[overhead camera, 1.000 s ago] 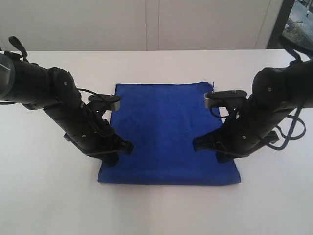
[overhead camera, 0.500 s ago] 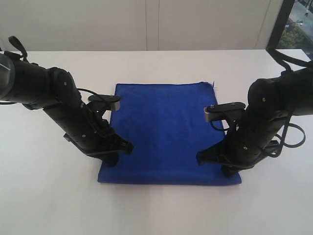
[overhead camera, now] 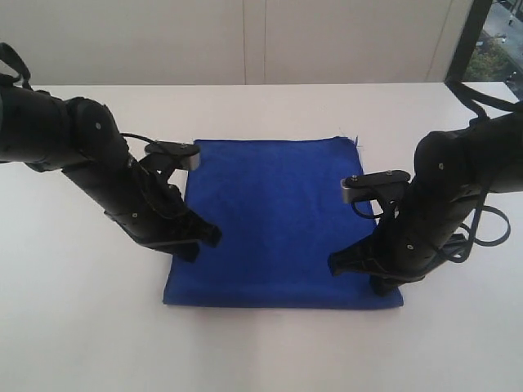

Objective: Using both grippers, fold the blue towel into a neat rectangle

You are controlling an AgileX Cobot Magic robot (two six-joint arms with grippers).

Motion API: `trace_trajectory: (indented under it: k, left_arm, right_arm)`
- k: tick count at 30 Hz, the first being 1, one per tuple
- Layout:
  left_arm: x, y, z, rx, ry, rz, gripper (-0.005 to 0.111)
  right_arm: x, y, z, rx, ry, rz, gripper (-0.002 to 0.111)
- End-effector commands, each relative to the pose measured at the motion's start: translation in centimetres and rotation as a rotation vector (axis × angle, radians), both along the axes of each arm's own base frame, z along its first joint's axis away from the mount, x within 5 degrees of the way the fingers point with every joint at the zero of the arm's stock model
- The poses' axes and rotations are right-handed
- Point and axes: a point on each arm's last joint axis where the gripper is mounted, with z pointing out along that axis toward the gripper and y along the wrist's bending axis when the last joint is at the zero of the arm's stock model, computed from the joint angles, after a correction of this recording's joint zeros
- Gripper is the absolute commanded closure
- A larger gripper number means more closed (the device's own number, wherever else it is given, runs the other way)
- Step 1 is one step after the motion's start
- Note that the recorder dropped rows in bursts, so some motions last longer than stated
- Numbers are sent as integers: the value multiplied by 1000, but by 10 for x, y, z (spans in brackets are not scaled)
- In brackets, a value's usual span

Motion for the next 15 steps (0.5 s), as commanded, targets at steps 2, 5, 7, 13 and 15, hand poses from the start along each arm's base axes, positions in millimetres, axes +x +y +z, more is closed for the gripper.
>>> trace_trajectory:
  k: [2,5,7,13,15]
  left_arm:
    - [-10,1,6,5,42,-42,107]
    - [-11,0,-1,20,75,-57,107]
    - [-11,0,-7,32,90,-74,107]
    - [-8,2,-25,90,109,-101,107]
    - [-9,2,-30,99,127,-105,107]
  right_arm:
    - [0,-1,1,-6,-8,3,108]
    - [0,-1,1,-3,-16,2,108]
    - [0,-1,1,-3,-16,2,108]
    - [1,-1,1,-2,-19,2,108]
    - [1,-1,1,-2,-19,2,108]
